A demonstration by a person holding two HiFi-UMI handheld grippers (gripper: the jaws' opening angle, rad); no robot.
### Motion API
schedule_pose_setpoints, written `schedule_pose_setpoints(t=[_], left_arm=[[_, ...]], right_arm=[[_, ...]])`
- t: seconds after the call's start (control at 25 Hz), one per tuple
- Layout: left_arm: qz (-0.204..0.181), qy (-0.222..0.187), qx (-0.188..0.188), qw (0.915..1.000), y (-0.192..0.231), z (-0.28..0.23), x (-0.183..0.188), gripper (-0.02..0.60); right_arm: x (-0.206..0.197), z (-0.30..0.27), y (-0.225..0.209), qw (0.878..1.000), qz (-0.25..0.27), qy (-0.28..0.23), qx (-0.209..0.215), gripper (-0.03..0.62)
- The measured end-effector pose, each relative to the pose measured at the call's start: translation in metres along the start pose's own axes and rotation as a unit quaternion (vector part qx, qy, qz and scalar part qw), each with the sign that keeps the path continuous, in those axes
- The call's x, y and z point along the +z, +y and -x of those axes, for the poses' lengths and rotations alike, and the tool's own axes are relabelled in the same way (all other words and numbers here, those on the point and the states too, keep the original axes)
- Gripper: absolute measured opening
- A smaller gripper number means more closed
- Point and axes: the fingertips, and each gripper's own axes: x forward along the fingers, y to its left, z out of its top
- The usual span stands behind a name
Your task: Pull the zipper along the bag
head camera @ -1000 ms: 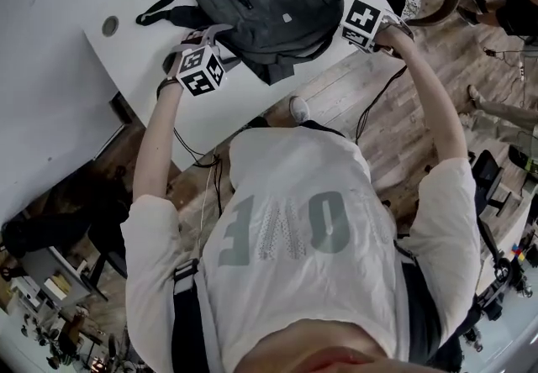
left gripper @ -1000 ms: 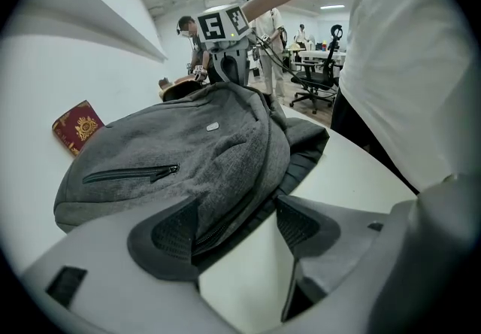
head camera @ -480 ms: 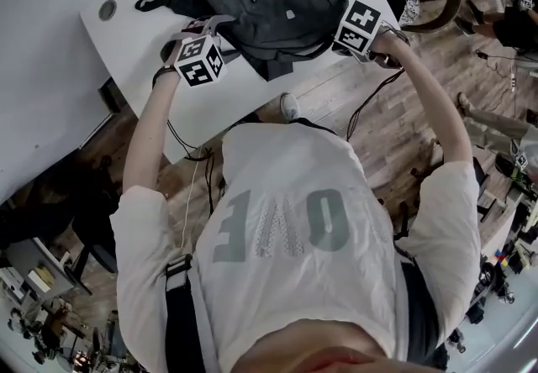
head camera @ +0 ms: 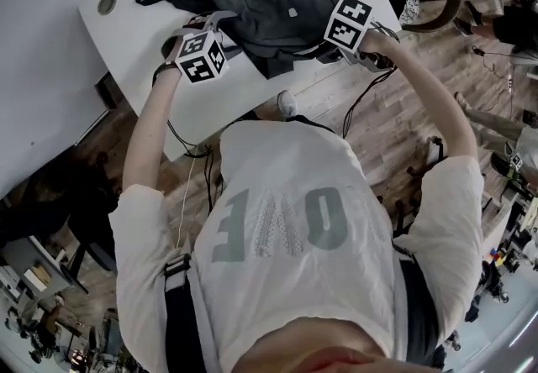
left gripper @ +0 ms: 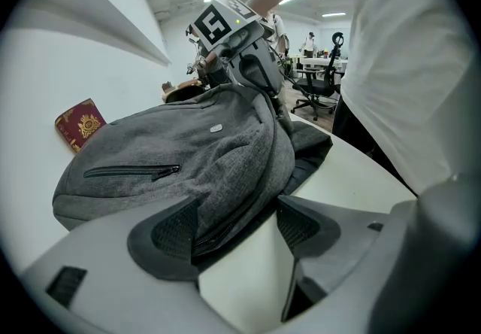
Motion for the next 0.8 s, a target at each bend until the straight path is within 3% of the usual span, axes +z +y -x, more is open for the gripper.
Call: schedule_pose_setpoints(t=[0.52,0.64,0.8], left_arm=[[0.004,-0.002,0.004,1.0,0.003,0.003,0.002,0.313],[0.001,-0.002,0.007,1.0,0.004,0.001,0.002,0.313],[-0.001,-0.004,0.006,1.0,0.002,-0.001,0.003,0.313]], right_arm=[[0.025,0.007,0.021,0.988,-0.068,-0.124,0.057,0.038],[0.025,0.006,0.011,0.98,-0.107,-0.151,0.066,0.038],[0.022,0.003,0.0,0.963,-0.164,-0.211,0.036,0.036]])
